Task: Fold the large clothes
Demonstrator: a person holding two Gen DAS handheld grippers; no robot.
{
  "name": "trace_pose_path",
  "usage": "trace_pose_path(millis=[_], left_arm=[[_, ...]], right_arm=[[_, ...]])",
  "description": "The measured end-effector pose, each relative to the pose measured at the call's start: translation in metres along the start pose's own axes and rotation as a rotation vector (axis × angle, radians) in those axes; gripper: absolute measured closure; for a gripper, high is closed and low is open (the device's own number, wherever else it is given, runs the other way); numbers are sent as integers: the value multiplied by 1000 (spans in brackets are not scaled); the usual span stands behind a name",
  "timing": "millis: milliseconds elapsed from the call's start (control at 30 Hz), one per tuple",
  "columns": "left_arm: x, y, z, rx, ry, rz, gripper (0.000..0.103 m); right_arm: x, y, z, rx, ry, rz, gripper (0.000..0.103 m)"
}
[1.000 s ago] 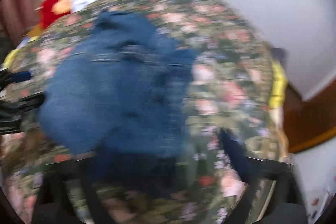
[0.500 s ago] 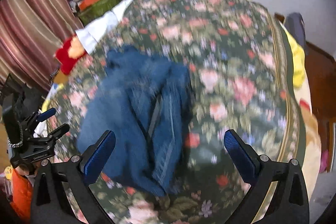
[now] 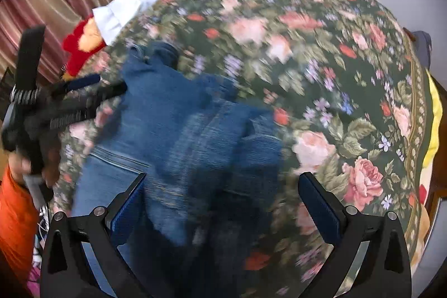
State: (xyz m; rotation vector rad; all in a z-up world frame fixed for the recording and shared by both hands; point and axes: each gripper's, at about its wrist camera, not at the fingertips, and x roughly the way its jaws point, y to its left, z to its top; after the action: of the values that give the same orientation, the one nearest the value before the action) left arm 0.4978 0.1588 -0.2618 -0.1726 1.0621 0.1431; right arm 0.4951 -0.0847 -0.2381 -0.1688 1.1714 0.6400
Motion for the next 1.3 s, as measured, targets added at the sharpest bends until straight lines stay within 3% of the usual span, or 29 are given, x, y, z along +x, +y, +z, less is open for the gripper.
trace_pose_path(millis=[100, 200, 400, 467, 600, 700, 833, 900, 1100, 1300], left_arm=[[20, -3, 0, 3, 41, -30, 14], [10, -4, -4, 15, 15, -11, 14], [-47, 7, -14, 66, -67, 54, 14], [-68, 12, -21, 86, -90, 36, 14], [-97, 21, -47, 82, -89, -59, 14], [-94, 22, -65, 41, -44, -167, 14], [-72, 26, -85, -60, 48, -294, 14], [-55, 26, -91, -100, 88, -331, 13], [-19, 33, -90, -260, 126, -457, 3], [12, 30, -89, -331, 176, -534, 0]], right_arm=[[7, -32, -9, 88, 26, 121, 0], [7, -44, -19, 125, 31, 168, 0], [-17, -37, -29, 130, 3, 127, 0], [-32, -32, -30, 129, -25, 103, 0], [-57, -23, -29, 126, -72, 141, 0], [-52, -17, -29, 130, -43, 187, 0], [-24, -14, -34, 138, 29, 170, 0], [-8, -20, -37, 165, 67, 203, 0], [23, -28, -37, 212, 153, 343, 0], [40, -22, -27, 193, 172, 331, 0]])
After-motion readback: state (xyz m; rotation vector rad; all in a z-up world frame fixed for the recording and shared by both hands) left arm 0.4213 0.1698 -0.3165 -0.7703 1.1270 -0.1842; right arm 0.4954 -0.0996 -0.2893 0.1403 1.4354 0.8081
